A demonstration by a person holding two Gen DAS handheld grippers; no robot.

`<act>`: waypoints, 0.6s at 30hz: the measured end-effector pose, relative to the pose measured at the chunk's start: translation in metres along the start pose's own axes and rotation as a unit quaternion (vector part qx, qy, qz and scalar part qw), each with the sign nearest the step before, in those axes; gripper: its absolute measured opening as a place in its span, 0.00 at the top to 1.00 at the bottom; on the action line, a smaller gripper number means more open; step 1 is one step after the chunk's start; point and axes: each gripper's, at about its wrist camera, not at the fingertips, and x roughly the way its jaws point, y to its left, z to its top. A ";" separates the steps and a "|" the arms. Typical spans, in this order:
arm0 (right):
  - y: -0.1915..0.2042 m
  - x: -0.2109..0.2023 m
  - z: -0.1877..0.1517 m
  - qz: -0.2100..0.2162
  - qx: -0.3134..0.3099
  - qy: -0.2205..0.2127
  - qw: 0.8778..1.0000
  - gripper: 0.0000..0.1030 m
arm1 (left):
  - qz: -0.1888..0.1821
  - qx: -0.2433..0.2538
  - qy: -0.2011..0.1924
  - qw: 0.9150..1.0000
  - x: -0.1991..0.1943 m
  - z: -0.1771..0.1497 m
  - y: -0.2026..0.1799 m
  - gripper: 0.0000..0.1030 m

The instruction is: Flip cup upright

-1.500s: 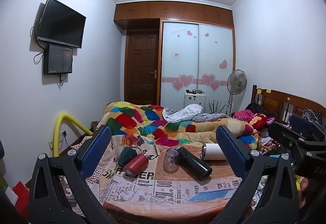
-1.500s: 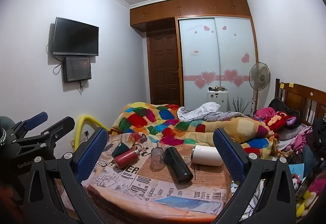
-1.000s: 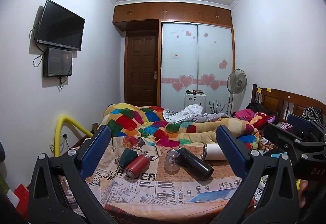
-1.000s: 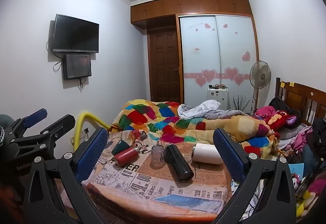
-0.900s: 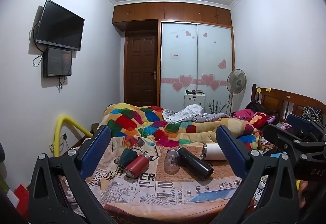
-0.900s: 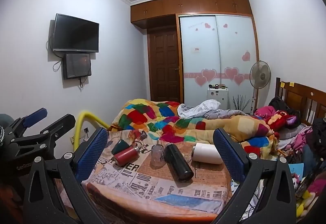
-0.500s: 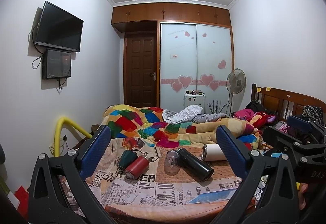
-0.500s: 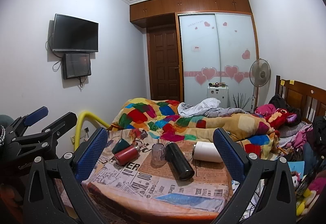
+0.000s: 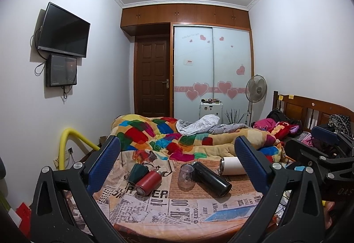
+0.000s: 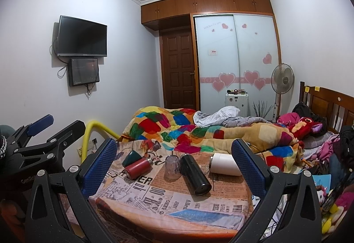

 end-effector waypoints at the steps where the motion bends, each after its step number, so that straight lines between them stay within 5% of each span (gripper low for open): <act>1: 0.000 0.000 0.000 0.000 0.000 0.000 1.000 0.00 | 0.000 0.000 0.000 1.000 0.000 0.000 0.000 0.00; 18: 0.001 0.000 0.000 0.001 -0.001 0.000 1.000 0.00 | 0.006 -0.001 0.001 1.000 0.002 -0.003 0.001 0.00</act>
